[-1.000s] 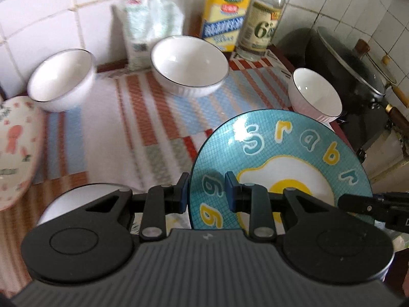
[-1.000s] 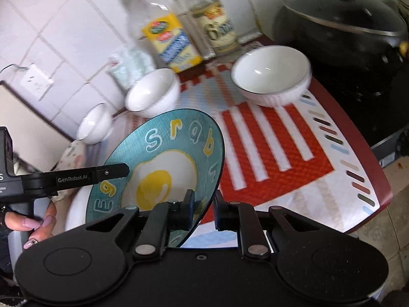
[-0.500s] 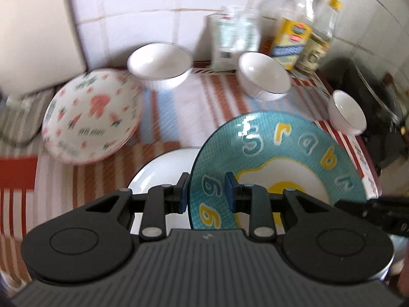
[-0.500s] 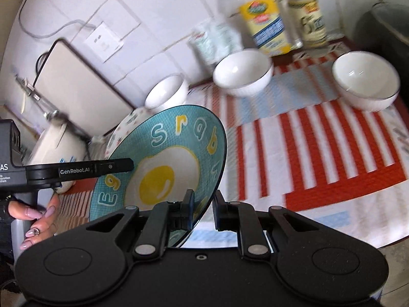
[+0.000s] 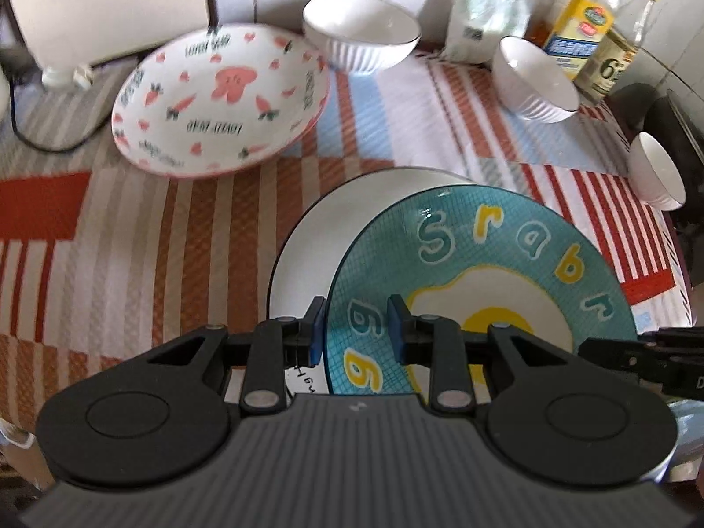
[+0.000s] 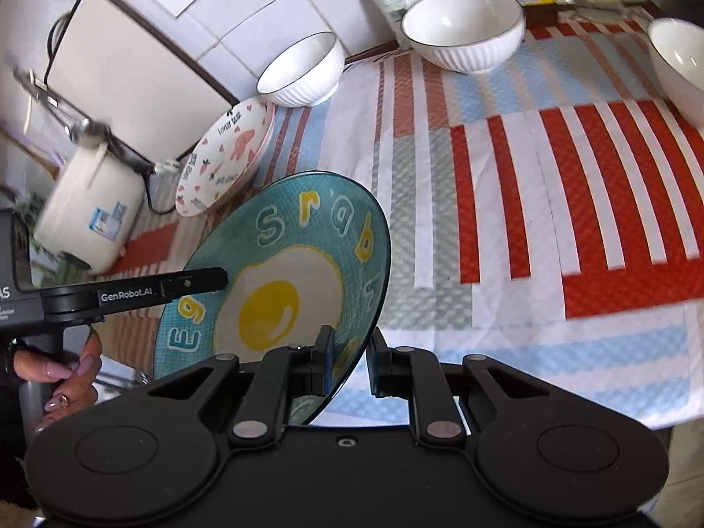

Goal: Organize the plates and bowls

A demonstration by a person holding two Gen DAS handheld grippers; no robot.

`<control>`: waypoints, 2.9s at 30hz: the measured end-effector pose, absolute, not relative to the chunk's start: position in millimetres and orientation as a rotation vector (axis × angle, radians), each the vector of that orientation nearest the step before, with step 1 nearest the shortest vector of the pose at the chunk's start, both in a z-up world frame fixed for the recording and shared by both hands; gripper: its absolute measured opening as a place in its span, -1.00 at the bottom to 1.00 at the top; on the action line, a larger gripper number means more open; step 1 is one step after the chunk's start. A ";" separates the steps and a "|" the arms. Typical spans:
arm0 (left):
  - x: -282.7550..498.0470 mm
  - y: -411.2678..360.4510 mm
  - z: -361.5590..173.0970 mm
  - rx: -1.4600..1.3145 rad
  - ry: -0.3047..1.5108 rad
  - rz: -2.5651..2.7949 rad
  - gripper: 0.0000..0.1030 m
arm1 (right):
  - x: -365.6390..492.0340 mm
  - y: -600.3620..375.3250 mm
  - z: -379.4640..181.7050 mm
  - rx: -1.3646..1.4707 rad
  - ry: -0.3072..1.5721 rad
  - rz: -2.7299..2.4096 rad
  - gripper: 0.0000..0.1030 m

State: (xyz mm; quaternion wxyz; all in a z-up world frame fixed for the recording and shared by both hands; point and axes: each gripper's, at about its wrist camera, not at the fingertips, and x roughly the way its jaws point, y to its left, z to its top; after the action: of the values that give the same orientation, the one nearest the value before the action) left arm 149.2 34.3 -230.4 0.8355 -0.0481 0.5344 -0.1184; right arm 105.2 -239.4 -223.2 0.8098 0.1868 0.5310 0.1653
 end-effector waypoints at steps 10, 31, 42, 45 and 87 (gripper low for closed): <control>152.2 41.6 -250.8 -0.165 1.198 -0.210 -0.49 | 118.4 -224.5 -237.4 0.304 1.151 0.340 -0.59; 143.2 25.1 -216.1 -0.039 1.251 -0.126 -0.15 | 127.3 -196.7 -237.3 0.077 1.028 0.362 -0.10; 117.6 33.0 -184.8 -0.100 1.198 -0.189 -0.09 | 116.9 -204.8 -194.2 0.098 0.947 0.411 0.01; 113.5 42.1 -166.1 -0.098 1.164 -0.217 -0.09 | 117.1 -202.7 -172.0 0.111 0.936 0.466 0.01; 301.6 193.0 -260.7 -0.171 1.025 -0.088 0.16 | 308.4 -94.0 -249.0 0.316 0.987 0.363 0.19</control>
State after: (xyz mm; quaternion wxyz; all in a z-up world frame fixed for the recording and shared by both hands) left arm 301.6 193.0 -260.7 0.8670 -0.0818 0.4897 -0.0421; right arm 308.4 -94.0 -249.0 0.8531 0.1501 0.4691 0.1723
